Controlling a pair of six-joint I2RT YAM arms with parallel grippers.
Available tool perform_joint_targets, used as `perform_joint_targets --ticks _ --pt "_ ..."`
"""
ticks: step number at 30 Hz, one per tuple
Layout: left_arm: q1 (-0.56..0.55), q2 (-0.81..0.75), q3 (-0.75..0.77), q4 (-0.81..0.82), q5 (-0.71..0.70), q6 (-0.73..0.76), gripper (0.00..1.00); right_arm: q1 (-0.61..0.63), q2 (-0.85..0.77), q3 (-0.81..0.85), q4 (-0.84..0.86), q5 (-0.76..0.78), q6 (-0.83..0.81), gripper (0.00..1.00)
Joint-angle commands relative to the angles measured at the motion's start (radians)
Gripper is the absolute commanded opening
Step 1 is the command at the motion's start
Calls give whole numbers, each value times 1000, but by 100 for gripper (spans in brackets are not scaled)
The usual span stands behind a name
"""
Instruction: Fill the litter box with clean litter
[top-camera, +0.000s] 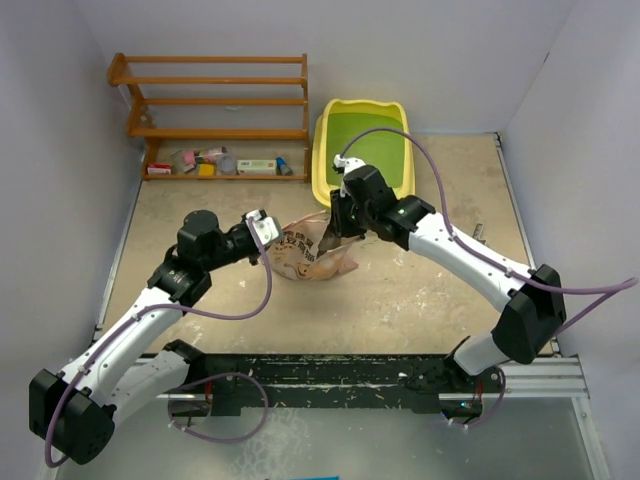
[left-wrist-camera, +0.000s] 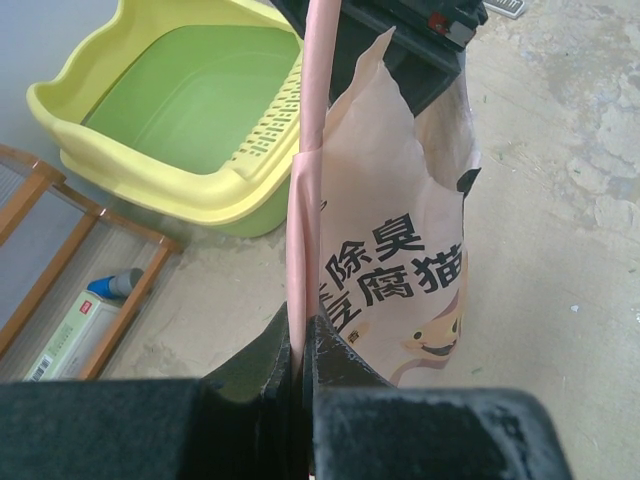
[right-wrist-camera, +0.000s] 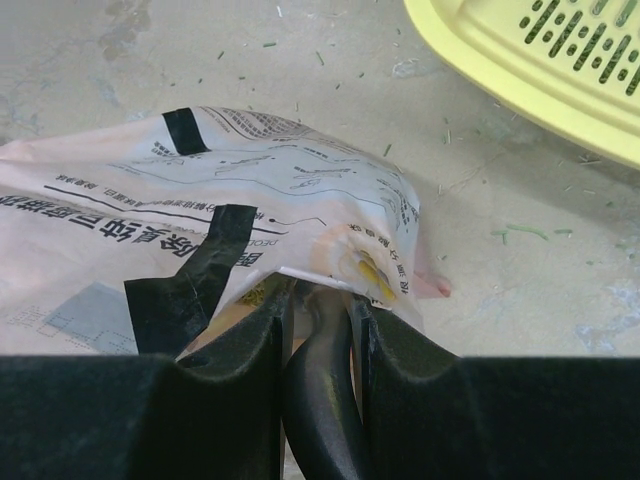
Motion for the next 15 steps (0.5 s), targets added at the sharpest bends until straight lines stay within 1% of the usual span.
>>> perform_joint_targets --ticks 1,15 --pt "-8 1 6 74 32 -22 0 -9 16 -110 -14 23 5 0" --pt "-8 39 16 76 42 -25 0 -8 86 -205 146 -46 44 0"
